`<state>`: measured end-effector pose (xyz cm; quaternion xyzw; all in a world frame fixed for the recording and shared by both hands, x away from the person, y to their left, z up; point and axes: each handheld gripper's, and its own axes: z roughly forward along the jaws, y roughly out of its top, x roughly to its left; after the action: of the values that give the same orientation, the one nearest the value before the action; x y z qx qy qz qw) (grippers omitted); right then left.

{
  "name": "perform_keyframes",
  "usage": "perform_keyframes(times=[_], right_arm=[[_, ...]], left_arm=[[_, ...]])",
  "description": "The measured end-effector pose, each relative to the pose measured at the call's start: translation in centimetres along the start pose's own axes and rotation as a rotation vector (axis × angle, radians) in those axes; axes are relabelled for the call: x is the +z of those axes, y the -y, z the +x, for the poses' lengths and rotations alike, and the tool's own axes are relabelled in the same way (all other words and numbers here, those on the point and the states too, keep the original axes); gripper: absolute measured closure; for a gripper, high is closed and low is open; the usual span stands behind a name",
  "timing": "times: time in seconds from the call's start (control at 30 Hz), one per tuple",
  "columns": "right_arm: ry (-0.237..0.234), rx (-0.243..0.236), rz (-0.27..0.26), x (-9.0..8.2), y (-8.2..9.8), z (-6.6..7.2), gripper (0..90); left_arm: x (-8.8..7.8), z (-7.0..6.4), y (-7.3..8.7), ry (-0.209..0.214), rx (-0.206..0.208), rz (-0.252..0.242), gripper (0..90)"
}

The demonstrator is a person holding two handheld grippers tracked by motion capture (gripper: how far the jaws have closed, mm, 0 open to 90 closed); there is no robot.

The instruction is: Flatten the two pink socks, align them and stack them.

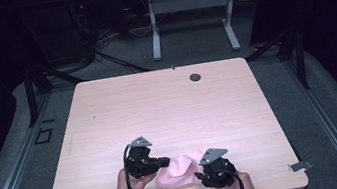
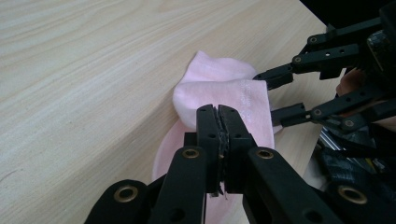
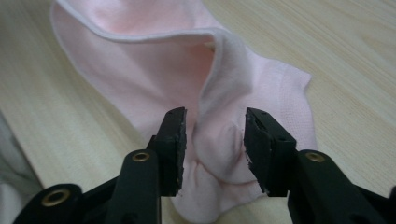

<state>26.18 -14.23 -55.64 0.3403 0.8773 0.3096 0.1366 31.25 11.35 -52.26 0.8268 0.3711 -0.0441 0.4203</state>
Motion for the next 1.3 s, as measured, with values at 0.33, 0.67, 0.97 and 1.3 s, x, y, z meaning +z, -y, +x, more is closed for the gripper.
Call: perform_keyframes(times=[0.33,0.67,0.97,1.3], right_arm=[[0.025,0.008,-0.038,0.2,0.4,-0.8,84.2],[0.001,0.000,-0.072,-1.8,-0.3,-1.1,84.1],[-0.083,-0.033,0.002,-2.5,0.5,-0.9,84.9],[-0.157,-0.016,0.075,-1.3,1.1,-1.0,81.4]], left_arm=[[0.0,1.0,0.6,-0.031,-0.023,0.053,88.4],[-0.4,1.1,0.3,-0.044,-0.026,0.079,88.4],[0.0,0.7,0.8,-0.085,0.006,0.148,88.2],[1.3,0.5,1.5,-0.139,0.042,0.194,86.6]])
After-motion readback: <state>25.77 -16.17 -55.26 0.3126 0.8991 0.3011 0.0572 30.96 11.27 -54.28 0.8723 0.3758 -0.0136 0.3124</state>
